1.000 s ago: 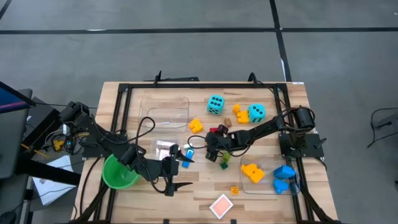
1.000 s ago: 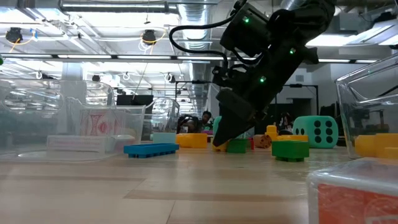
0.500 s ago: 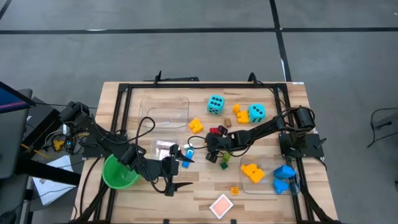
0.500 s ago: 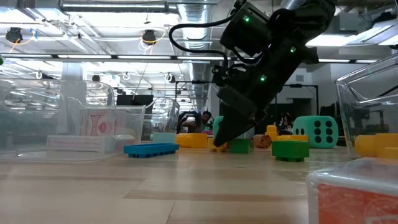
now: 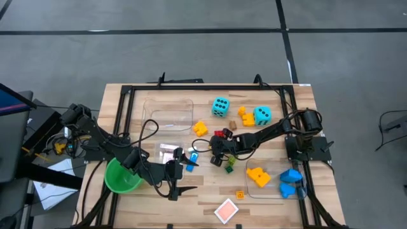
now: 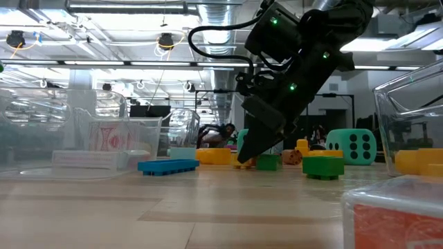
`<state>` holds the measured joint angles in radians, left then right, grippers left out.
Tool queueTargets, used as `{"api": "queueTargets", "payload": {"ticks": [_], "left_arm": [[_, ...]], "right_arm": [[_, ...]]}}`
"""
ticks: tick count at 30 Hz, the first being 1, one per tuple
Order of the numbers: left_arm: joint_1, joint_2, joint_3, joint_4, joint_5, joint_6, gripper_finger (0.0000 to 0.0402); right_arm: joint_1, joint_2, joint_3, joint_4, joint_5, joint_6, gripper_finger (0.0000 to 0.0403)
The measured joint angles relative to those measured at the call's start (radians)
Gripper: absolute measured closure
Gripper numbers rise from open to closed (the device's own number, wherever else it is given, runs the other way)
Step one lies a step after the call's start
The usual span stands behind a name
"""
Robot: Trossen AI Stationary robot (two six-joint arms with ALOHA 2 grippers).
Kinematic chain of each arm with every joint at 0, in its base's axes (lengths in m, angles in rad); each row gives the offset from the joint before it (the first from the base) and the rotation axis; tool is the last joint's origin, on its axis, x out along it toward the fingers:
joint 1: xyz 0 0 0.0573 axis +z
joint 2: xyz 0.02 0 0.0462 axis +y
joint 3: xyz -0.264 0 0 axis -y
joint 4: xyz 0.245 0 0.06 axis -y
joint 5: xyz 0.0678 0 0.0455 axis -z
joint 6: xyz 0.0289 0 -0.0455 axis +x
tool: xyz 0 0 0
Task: Pick & Place Toys
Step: Put the yellow game piece into the bottom right transparent bin
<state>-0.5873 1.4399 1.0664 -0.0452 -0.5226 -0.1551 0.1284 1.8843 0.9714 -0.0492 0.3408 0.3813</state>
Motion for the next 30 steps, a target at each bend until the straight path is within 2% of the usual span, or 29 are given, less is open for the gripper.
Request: {"api": "queueTargets", "payload": {"ticks": [12, 23, 30], "left_arm": [[0.0, 0.0, 0.0, -0.001, 0.0, 0.0, 0.0032], [0.0, 0.0, 0.0, -0.008, 0.0, 0.0, 0.0032], [0.0, 0.0, 0.0, -0.009, 0.0, 0.027, 0.0032]], "right_arm": [[0.004, -0.038, -0.002, -0.006, -0.034, -0.007, 0.0284], [0.119, -0.275, 0.0, -0.104, -0.016, -0.008, 0.0284], [0.255, -0.419, 0.0, -0.237, 0.068, 0.031, 0.0284]]}}
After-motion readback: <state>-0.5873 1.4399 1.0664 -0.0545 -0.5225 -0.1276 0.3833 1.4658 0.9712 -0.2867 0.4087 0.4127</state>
